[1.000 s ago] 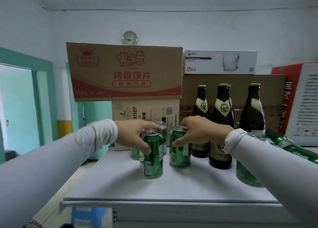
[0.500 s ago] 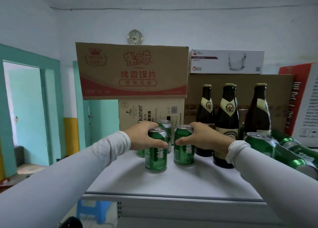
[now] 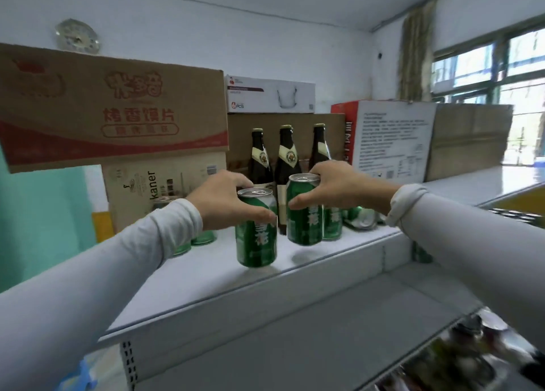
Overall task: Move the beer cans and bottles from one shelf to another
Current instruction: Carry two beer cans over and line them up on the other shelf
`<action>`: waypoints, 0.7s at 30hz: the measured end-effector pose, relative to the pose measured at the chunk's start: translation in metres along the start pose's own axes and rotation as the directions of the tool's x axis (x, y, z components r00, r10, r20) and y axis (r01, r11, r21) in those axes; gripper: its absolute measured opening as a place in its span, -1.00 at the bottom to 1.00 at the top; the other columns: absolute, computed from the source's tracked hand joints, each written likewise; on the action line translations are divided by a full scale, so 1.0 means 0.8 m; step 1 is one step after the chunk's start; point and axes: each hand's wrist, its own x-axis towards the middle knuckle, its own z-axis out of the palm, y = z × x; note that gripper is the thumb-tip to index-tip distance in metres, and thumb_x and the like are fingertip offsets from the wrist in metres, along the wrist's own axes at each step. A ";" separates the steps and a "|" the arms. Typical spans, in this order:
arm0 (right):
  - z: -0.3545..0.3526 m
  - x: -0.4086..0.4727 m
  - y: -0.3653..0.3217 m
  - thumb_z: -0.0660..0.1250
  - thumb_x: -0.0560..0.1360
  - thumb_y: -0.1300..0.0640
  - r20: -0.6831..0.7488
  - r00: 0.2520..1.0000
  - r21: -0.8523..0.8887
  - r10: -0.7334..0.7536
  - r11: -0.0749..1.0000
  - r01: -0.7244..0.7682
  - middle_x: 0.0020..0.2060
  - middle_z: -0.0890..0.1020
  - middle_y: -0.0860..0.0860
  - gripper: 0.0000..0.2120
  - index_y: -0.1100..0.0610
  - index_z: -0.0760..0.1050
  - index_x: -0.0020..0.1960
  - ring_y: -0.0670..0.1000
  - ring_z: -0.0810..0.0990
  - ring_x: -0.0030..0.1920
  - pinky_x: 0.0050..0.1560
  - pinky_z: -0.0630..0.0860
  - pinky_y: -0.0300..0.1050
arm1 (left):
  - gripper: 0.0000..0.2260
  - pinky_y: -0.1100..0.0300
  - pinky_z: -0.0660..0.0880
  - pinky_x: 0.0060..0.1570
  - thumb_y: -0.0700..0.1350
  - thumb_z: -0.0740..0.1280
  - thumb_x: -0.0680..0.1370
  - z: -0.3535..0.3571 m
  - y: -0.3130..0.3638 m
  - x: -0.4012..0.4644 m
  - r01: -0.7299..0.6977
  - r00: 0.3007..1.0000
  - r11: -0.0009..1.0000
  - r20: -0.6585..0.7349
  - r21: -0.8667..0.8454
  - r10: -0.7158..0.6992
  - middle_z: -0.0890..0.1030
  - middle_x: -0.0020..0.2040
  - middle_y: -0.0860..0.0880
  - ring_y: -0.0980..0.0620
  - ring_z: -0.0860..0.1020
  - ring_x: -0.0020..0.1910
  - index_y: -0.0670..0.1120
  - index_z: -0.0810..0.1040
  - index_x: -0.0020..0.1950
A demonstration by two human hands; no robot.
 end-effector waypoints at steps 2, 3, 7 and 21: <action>-0.029 -0.032 0.024 0.48 0.09 -0.42 -0.031 0.997 -0.039 0.067 0.997 -0.069 -0.18 0.69 0.15 -0.28 0.20 0.62 -0.11 0.17 0.67 -0.18 -0.13 0.62 0.11 | -0.55 0.03 0.61 -0.12 0.19 0.56 0.23 0.022 0.033 0.008 -0.078 0.997 0.993 0.018 -0.088 0.079 0.65 -0.11 0.04 0.06 0.61 -0.13 -0.02 0.64 -0.01; -0.043 -0.050 0.039 0.46 0.04 -0.46 -0.051 0.994 -0.062 0.098 0.993 -0.101 -0.19 0.70 0.14 -0.24 0.18 0.62 -0.12 0.16 0.66 -0.17 -0.13 0.62 0.12 | -0.56 0.00 0.62 -0.14 0.18 0.57 0.22 0.036 0.050 0.014 -0.106 0.994 0.986 0.024 -0.127 0.110 0.66 -0.12 0.02 0.03 0.63 -0.14 -0.03 0.64 -0.03; -0.092 -0.135 0.112 0.54 0.19 -0.32 -0.109 0.963 -0.099 0.247 0.961 -0.258 -0.15 0.68 -0.09 -0.47 0.06 0.60 -0.06 -0.06 0.64 -0.16 -0.09 0.64 -0.06 | -0.59 0.12 0.60 -0.09 0.13 0.58 0.25 0.104 0.129 0.031 -0.220 0.968 0.949 0.071 -0.224 0.241 0.65 -0.13 0.05 0.09 0.61 -0.12 -0.03 0.62 -0.01; -0.209 -0.439 0.440 0.51 0.26 -0.32 -0.265 0.756 -0.163 0.599 0.745 -0.647 -0.13 0.58 0.00 -0.42 0.11 0.48 0.00 0.00 0.50 -0.18 -0.26 0.40 -0.12 | -0.46 0.08 0.56 0.02 0.14 0.56 0.24 0.490 0.456 0.069 -0.376 0.820 0.835 0.275 -0.403 0.502 0.61 -0.03 0.06 0.07 0.57 -0.06 -0.04 0.54 0.12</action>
